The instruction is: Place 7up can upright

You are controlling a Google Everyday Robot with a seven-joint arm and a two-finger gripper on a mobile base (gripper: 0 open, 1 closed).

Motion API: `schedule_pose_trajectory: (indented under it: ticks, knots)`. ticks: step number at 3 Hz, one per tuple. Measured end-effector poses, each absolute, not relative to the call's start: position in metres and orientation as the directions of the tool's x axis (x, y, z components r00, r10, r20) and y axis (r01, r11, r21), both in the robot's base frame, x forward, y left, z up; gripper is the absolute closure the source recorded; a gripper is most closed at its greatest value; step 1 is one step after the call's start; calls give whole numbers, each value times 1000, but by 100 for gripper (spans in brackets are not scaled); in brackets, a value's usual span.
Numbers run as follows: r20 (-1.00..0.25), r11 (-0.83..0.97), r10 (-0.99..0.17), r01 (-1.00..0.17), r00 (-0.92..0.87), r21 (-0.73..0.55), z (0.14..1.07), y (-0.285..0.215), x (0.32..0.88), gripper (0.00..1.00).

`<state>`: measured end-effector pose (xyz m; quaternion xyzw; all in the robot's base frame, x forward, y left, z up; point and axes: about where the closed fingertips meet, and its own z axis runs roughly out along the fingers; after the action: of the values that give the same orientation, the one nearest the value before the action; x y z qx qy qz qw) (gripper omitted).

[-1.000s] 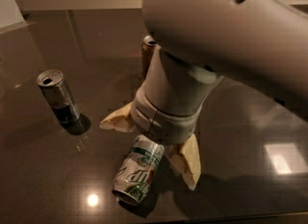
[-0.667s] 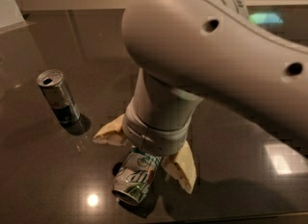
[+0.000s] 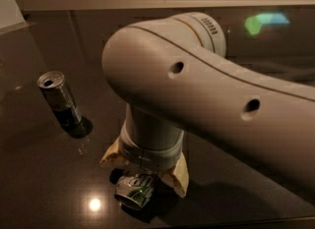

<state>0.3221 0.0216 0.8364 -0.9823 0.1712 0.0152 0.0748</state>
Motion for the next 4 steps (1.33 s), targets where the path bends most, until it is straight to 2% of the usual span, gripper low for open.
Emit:
schedule_pose_trajectory:
  ticks: [1,2,3,4]
  knots:
    - [-36,-943,-308,-310,951,-118,827,22,324,16]
    - [-105,-891,-432,-442,896,-105,868,36,348,91]
    - [-125,-874,-460,-473,879,-110,878,41,353,100]
    - [-205,-823,-533,-559,821,-101,884,31,364,100]
